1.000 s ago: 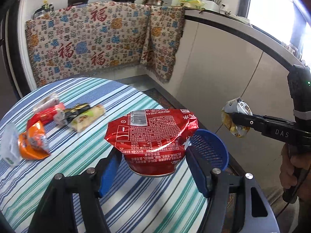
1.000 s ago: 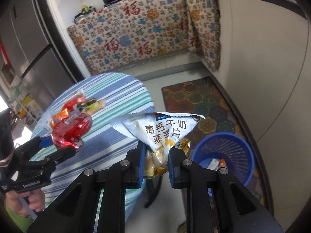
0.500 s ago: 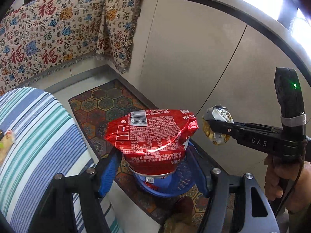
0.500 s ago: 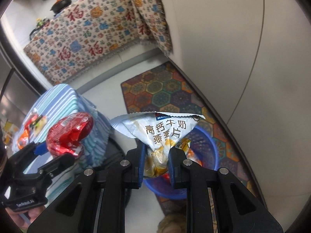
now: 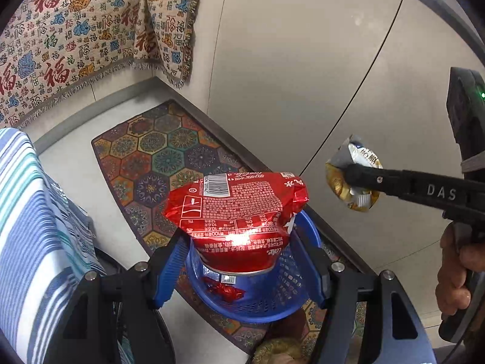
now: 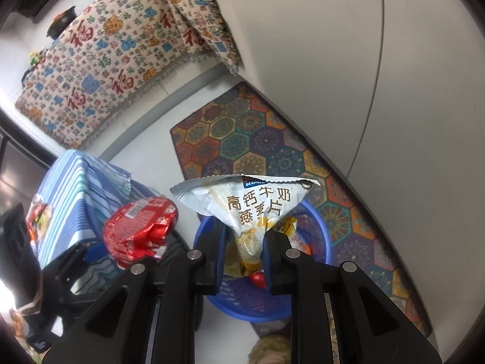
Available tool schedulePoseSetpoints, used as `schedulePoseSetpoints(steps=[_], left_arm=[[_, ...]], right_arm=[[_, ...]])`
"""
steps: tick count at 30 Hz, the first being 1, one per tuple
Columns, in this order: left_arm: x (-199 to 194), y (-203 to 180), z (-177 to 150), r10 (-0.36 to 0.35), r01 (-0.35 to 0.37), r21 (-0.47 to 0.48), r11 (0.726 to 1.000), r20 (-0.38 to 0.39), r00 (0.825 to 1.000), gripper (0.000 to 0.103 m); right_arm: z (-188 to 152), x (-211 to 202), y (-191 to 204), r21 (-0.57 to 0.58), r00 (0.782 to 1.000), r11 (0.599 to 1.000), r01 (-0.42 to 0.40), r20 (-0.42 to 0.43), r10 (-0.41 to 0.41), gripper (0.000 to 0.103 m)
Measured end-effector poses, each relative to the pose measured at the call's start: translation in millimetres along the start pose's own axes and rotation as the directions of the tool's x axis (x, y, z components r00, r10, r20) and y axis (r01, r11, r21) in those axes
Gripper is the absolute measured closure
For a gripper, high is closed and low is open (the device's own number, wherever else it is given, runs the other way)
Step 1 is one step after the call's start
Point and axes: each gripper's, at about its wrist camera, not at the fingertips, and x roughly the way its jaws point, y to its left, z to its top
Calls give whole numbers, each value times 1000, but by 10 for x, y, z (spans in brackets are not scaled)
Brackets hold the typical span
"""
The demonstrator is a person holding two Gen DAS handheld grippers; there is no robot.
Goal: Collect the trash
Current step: 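Carry both items to the blue wastebasket and open both grippers over it, then swing both tools back over the table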
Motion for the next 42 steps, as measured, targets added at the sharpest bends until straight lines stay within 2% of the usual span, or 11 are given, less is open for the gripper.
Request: schedulePoseSetpoints(steps=[8,11,13,16,20,23,25,29,33,38,42], left_arm=[[259,-80,4,1,0,39,999,-28,1000,33],[345,-79,31,-5,6,41,999,-43,999,33],[423,-82,54,-8,10,45,999,-59,998,30],[480,-80,67,-1,4,40,999,-71,997,30],[353,-24,29,8,-7,14,1000,-56,998,30],[105,24,-22,26,-26,3,1000,-26,999,30],[-153,43,-73,43,-43,-1,999,2,999,30],[-793,114,-232,71,-70,-19,997,67,995,30],[-1501,325,-523,114,-110,-40,993,114,987,30],[-2203,887,-1002,249,-235,-119,965,132,959,30],[-2565,1521,-1466,391,-367,-195,910,104,915,30]], right_arm=[[62,134,-115,37,1000,999,-17,-18,18,79],[93,175,-147,59,999,998,-32,-7,32,69],[116,180,-184,82,998,995,-62,6,61,49],[137,140,-200,99,997,993,-66,35,63,46],[135,5,-166,92,996,995,-39,88,31,42],[110,-97,-88,65,992,998,-6,124,-2,35],[86,-161,-20,39,989,999,30,146,-35,24],[21,-321,172,-35,976,993,110,193,-101,16],[-97,-532,503,-110,962,984,142,251,-110,10],[-510,-777,1334,-249,952,964,93,306,-13,3],[-1067,-689,2307,-410,975,911,-30,190,117,3]])
